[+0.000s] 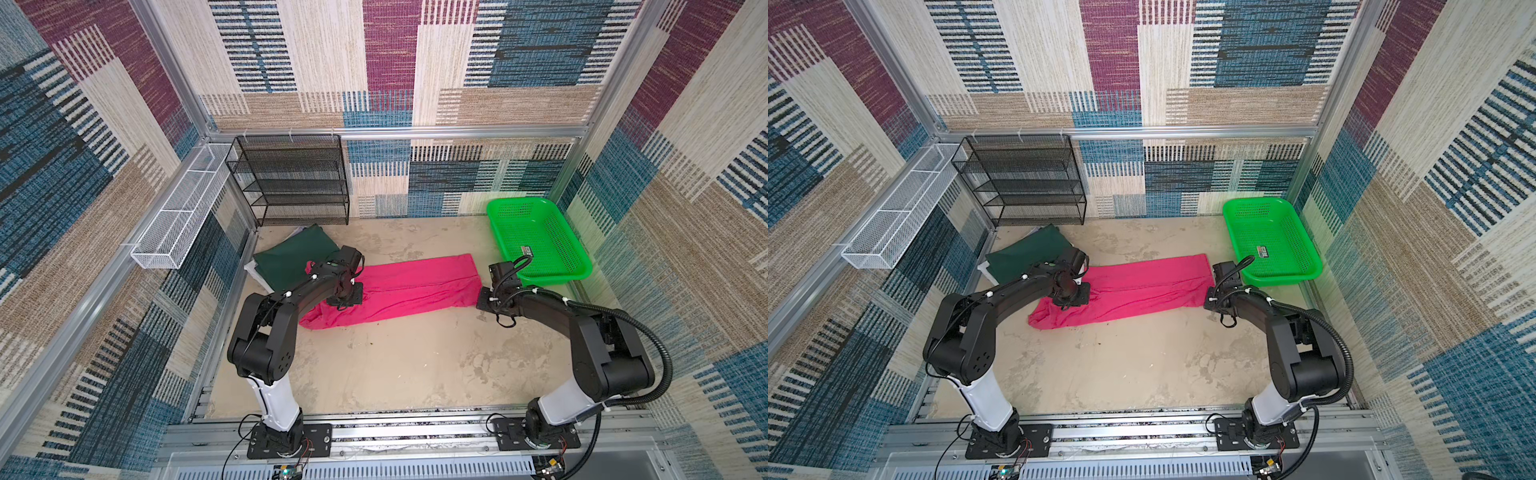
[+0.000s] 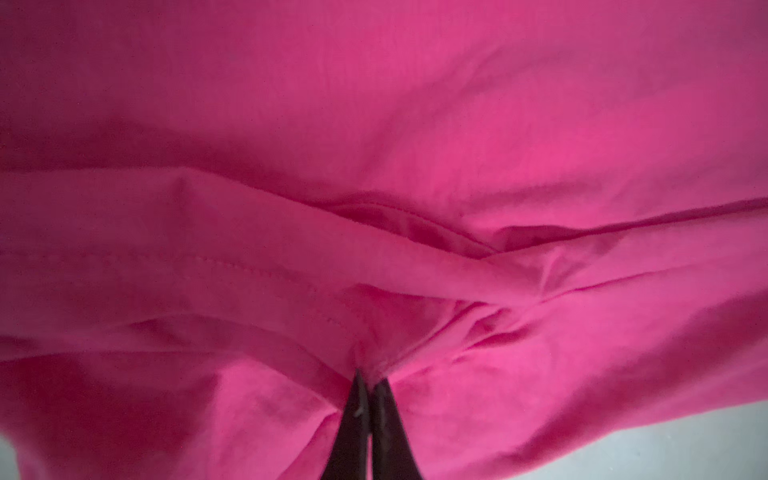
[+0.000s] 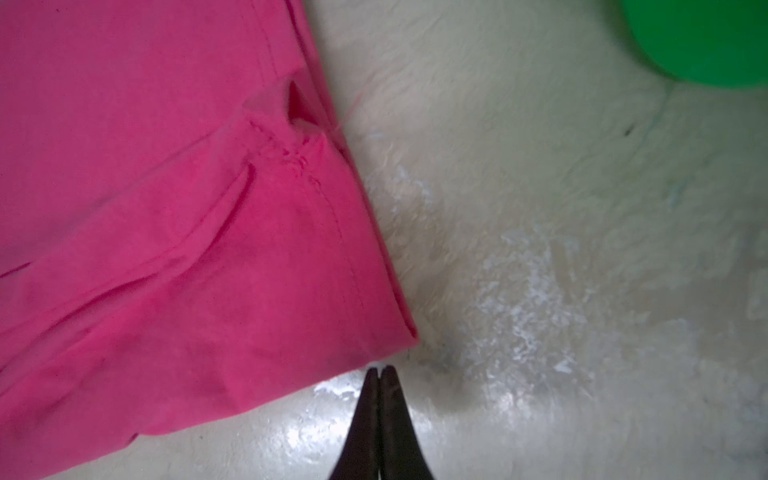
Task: Fold and stack the t-shirts
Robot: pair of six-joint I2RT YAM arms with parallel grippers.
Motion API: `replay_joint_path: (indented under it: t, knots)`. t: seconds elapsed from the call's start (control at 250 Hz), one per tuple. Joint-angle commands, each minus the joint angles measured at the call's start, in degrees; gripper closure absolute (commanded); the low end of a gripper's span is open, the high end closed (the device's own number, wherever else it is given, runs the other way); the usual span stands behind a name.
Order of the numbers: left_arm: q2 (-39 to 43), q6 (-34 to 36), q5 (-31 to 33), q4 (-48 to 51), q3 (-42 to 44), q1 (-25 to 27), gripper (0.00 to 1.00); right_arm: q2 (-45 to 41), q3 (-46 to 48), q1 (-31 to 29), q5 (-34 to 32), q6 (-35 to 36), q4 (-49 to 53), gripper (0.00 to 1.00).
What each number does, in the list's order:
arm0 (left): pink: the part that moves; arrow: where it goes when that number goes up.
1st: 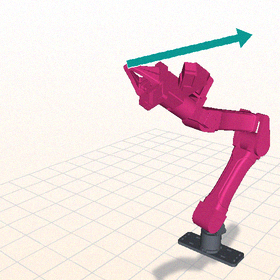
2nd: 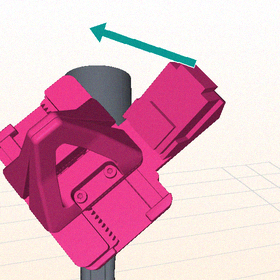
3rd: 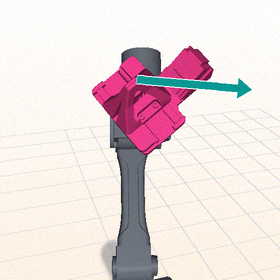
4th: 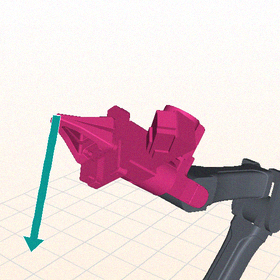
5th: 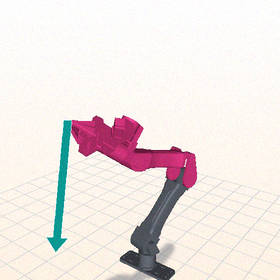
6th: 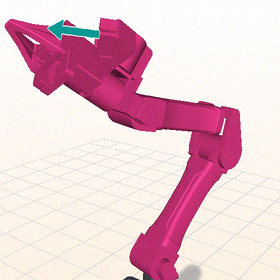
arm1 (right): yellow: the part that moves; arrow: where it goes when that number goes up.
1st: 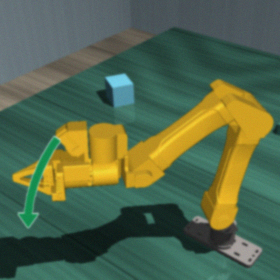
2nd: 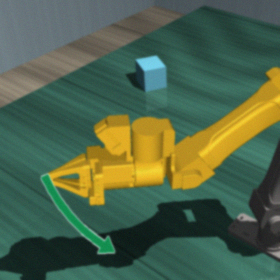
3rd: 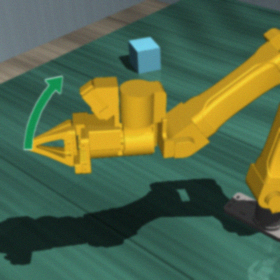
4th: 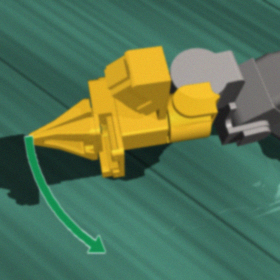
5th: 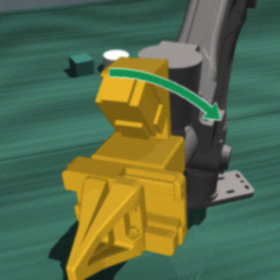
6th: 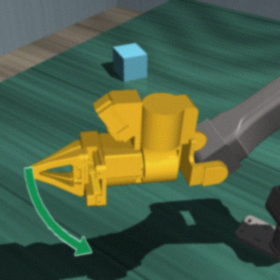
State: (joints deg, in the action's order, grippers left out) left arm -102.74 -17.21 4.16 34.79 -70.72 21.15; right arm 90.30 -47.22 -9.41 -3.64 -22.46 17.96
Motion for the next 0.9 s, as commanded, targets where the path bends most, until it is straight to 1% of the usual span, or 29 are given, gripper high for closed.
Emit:
replay_joint_path:
  t: [0.0,0.112,0.212,0.38,0.488,0.52,0.556,0.572,0.644,0.752,0.836,0.896]
  knots:
    - [1.6,1.0,-0.3,0.6,-1.0,-0.1,1.00,-1.3,0.5,0.0,-1.7,-0.1,0.6,1.00]
    - [2.6,2.9,-0.6,1.5,-3.3,-0.1,1.00,-1.8,0.6,0.1,-3.0,-0.4,1.8,1.00]
    - [1.4,5.5,1.1,3.2,-7.6,-0.1,1.00,-1.8,0.6,0.1,-3.4,-0.6,2.4,1.00]
    - [-6.5,10.5,4.4,8.4,-18.3,-0.1,1.00,-2.3,1.2,0.1,-2.7,-0.8,2.3,1.00]
    - [-12.1,12.9,5.0,12.0,-24.8,-0.1,1.00,-2.9,1.3,0.1,-2.3,-0.7,2.3,1.00]
    - [-13.3,13.2,4.9,12.3,-26.1,-0.1,0.93,-3.1,1.3,0.0,-2.2,-0.7,2.3,1.00]
    - [-14.1,13.6,4.1,12.1,-27.0,-0.1,0.81,-3.2,1.3,0.1,-2.2,-0.6,2.5,1.00]
    - [-14.3,13.7,3.6,11.9,-27.2,-0.1,0.77,-3.2,1.4,0.1,-2.2,-0.7,2.5,1.00]
    - [-13.3,14.0,0.7,9.1,-26.1,-0.1,0.69,-3.1,1.3,0.1,-2.2,-0.6,2.7,1.00]
    - [-7.3,13.3,-2.1,2.2,-19.6,-0.1,0.64,-3.0,1.4,0.1,-1.9,-0.5,2.5,1.00]
    - [-1.2,12.3,-1.6,-1.9,-12.9,-0.1,0.58,-2.8,1.5,0.3,-1.6,-0.5,2.3,1.00]
    - [2.4,9.8,0.5,-2.0,-8.9,-0.1,0.56,-2.4,1.7,0.1,-1.3,-0.4,1.8,1.00]
